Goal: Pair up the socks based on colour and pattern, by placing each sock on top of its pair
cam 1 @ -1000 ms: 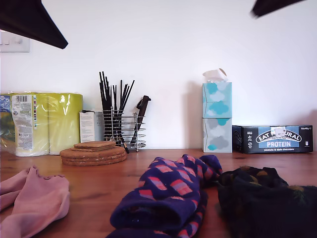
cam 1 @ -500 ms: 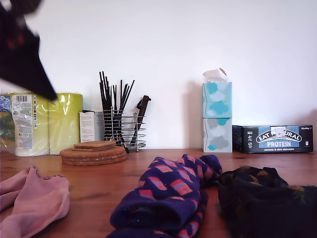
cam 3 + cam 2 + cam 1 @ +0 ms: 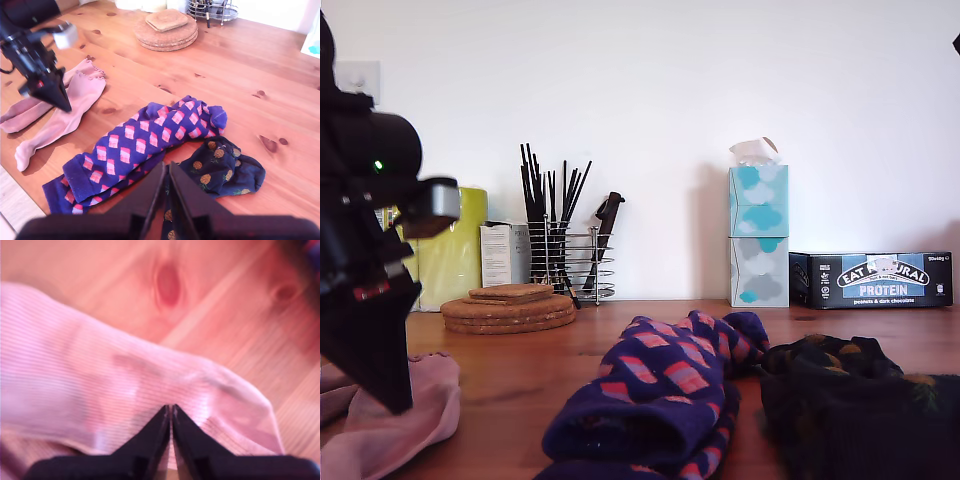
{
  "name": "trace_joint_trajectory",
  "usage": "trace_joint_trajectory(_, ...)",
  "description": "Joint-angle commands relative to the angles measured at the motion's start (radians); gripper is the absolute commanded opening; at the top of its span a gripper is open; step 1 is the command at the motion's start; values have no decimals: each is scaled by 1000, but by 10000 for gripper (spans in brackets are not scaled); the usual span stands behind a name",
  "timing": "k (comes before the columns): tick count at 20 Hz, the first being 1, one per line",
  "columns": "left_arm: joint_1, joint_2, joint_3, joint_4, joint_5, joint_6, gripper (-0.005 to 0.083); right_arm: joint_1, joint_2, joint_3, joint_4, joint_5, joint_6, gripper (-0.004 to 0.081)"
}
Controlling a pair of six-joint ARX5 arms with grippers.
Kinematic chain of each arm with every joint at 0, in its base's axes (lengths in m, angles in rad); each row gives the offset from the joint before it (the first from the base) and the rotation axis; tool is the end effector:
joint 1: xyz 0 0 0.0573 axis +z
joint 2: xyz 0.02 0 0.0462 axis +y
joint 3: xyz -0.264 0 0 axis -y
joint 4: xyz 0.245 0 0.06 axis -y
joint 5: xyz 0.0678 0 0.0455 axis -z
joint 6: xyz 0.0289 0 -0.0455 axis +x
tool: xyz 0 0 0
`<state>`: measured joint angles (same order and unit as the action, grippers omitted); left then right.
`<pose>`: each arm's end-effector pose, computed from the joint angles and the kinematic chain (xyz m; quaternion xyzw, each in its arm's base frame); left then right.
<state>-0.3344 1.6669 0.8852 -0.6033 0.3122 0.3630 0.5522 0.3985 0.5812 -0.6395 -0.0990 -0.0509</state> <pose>0.2607 -0.1000 0.1426 0.1387 0.5838 -0.3557 0.7165 0.0780 0.0514 0.2669 -0.0743 0.2126 0.3171 0.9213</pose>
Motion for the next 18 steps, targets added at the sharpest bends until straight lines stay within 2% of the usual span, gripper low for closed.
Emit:
trace_joint_trajectory(1,-16,26,-20,7,-16,3,-21,7,1,1,9,-6,-2,-13)
trace_joint_trajectory(8,-98,124,-20,109,-27,-23,-21,7,1,1,19,-6,-2,-13)
trace_joint_trajectory(14,-193,133,-19,185,-34,-16,-21,7,3,1,22,-6,-2,-13)
trace_joint_trajectory(16,-203,132,-8,177,-34,-16,-21,7,3,1,22,-6,-2,-13)
trace_joint_trajectory(18,-203,123,33,91,-34,-16,-21,7,3,1,21,-6,-2,-13)
